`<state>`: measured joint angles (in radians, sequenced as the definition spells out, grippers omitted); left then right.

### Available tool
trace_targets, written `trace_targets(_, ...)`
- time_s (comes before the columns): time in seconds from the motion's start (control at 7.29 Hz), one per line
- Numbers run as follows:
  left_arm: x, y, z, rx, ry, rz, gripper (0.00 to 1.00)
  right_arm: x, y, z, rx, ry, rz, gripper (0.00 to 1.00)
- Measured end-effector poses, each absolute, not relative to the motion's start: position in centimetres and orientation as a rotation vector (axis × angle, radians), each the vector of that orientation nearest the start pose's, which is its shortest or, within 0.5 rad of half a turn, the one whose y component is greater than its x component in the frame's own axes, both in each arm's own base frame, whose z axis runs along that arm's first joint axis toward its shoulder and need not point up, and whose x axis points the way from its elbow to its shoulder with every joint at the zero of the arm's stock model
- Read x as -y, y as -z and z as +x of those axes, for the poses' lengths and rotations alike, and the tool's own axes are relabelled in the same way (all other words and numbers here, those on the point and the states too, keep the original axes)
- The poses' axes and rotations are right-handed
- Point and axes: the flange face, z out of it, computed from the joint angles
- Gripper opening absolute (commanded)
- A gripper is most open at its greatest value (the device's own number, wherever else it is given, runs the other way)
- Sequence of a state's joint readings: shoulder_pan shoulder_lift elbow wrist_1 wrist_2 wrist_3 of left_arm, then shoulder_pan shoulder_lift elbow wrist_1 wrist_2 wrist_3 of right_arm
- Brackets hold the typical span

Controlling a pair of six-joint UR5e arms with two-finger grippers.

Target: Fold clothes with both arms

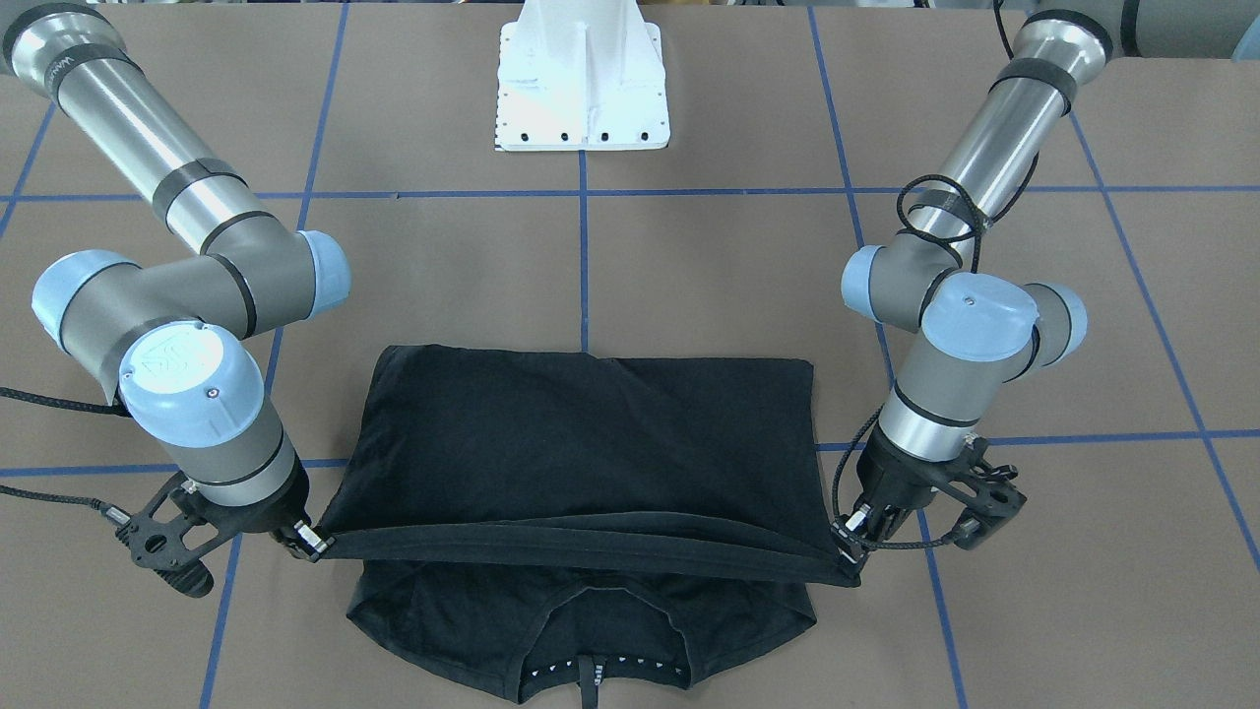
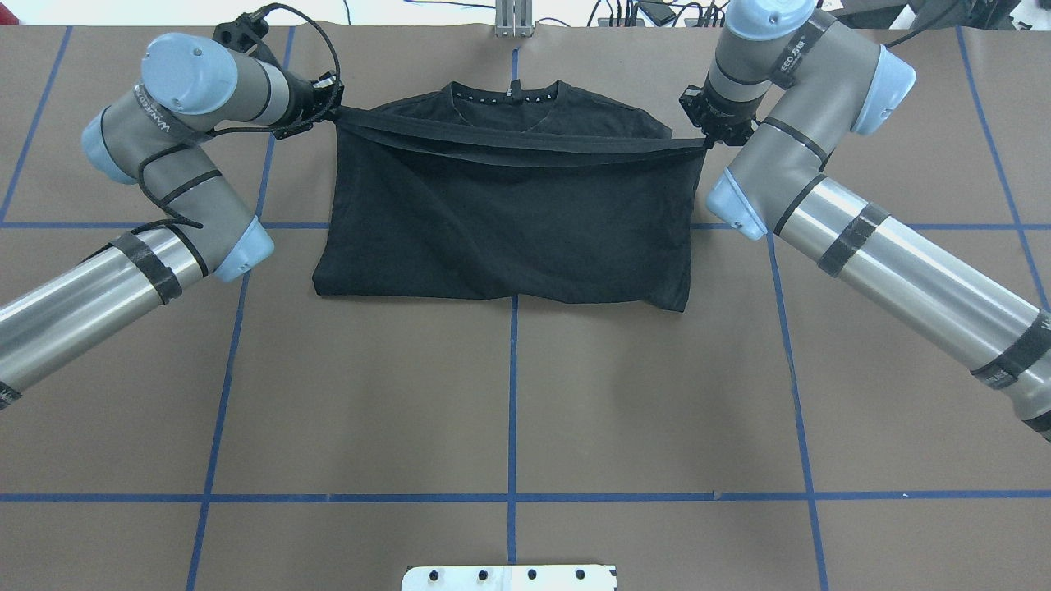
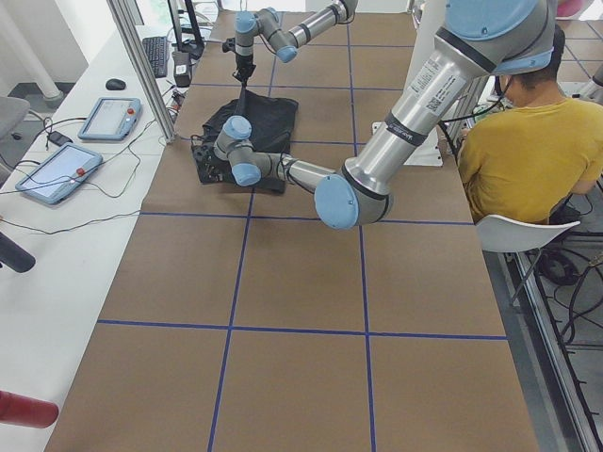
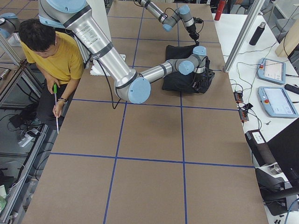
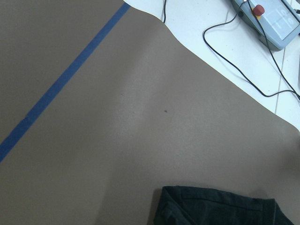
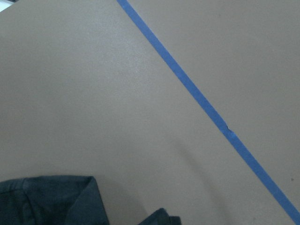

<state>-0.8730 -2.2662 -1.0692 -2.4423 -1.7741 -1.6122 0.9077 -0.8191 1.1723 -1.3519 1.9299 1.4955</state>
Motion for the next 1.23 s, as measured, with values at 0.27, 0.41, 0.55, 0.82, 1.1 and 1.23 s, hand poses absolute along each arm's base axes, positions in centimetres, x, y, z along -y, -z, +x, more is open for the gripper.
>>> trace_targets(0.27, 67.9, -37.5, 42.2, -1.068, 0.716, 0.272, 0.7, 68.8, -35.7, -41.3, 0.689, -0.697, -0.035, 0.46)
trace_targets(0.41, 67.9, -37.4, 42.1, -1.074, 0.715, 0.276, 0.71, 68.9, -35.4, -41.4, 0.693, -0.696, -0.032, 0.54)
trace_targets(0.55, 67.9, -37.3, 42.0, -1.084, 0.712, 0.282, 0.71, 69.0, -34.9, -41.4, 0.699, -0.697, -0.029, 0.57)
trace_targets(0.82, 67.7, -36.6, 41.7, -1.103, 0.708, 0.291, 0.71, 67.1, -34.4, -41.2, 0.733, -0.736, -0.039, 0.59)
trace_targets(1.1, 67.6, -36.2, 41.3, -1.113, 0.707, 0.297, 0.71, 58.4, -36.0, -41.1, 0.782, -0.752, -0.052, 0.64)
trace_targets(1.23, 67.6, -36.2, 41.2, -1.114, 0.707, 0.298, 0.71, 53.1, -36.2, -40.4, 0.811, -0.734, -0.04, 0.65)
